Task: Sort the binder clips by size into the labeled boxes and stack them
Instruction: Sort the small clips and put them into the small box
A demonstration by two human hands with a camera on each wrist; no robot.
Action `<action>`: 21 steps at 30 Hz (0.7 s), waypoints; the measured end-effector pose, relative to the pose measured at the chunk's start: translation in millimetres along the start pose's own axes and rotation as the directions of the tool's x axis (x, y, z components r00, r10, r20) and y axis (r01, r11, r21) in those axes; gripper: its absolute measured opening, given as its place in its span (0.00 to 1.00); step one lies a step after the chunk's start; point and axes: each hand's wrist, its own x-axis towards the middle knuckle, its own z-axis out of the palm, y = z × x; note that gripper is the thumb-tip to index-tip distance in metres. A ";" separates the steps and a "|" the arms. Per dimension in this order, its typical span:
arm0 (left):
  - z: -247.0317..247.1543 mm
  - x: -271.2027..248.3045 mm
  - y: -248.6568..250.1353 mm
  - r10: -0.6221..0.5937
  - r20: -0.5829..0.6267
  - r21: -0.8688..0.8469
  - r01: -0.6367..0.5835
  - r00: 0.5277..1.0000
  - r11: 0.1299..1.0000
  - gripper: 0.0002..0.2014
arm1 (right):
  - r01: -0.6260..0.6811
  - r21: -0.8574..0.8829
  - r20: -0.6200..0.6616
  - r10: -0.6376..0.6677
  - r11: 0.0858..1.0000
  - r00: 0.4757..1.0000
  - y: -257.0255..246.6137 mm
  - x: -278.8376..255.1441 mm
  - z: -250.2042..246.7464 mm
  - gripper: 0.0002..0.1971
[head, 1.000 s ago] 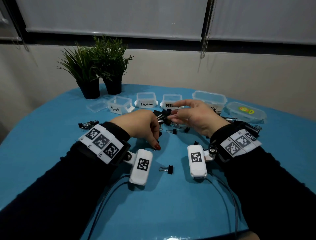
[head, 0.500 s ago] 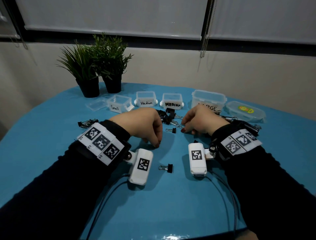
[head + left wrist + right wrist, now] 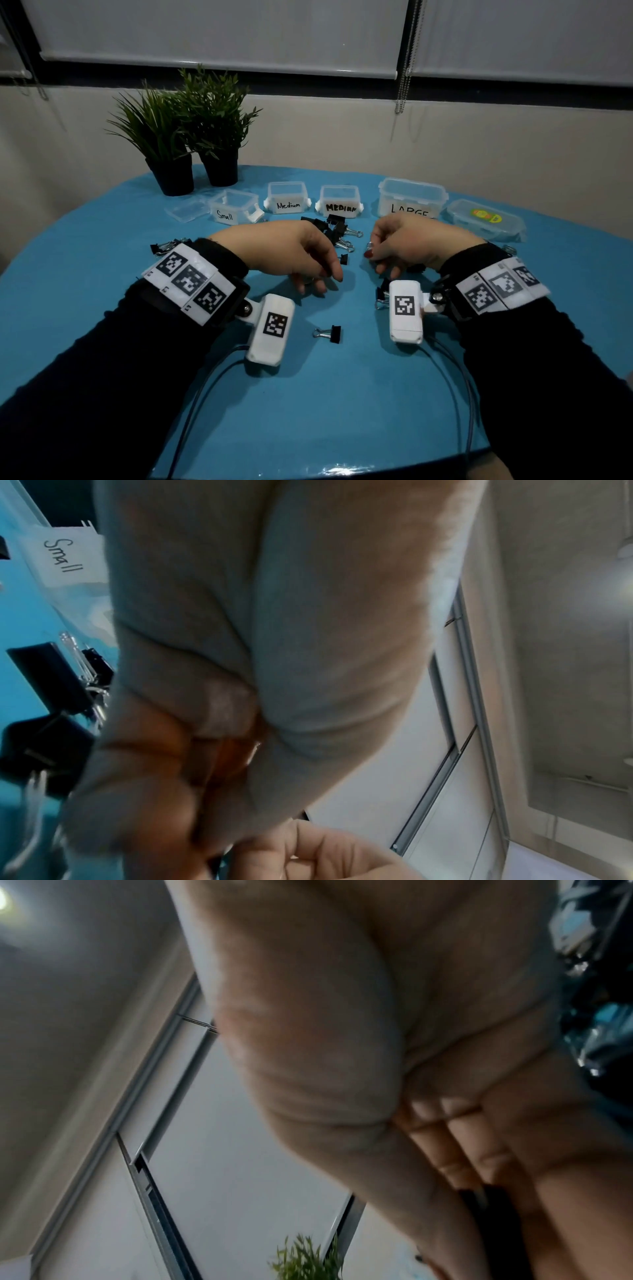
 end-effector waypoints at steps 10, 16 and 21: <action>12.8 0.2 11.5 -0.027 0.215 0.144 -0.004 0.976 0.990 0.24 | 0.097 -0.021 0.152 -0.093 0.995 0.984 20.3 -16.9 -20.9 0.13; 17.9 6.6 11.2 0.030 0.212 0.186 -0.070 0.977 0.980 0.21 | 0.102 -0.098 0.214 -0.079 0.990 0.974 21.3 -19.6 -20.2 0.28; 25.3 13.3 9.2 0.102 0.141 0.098 -0.116 0.985 0.988 0.14 | 0.148 -0.231 0.251 -0.088 0.961 0.964 11.9 -22.7 -12.0 0.16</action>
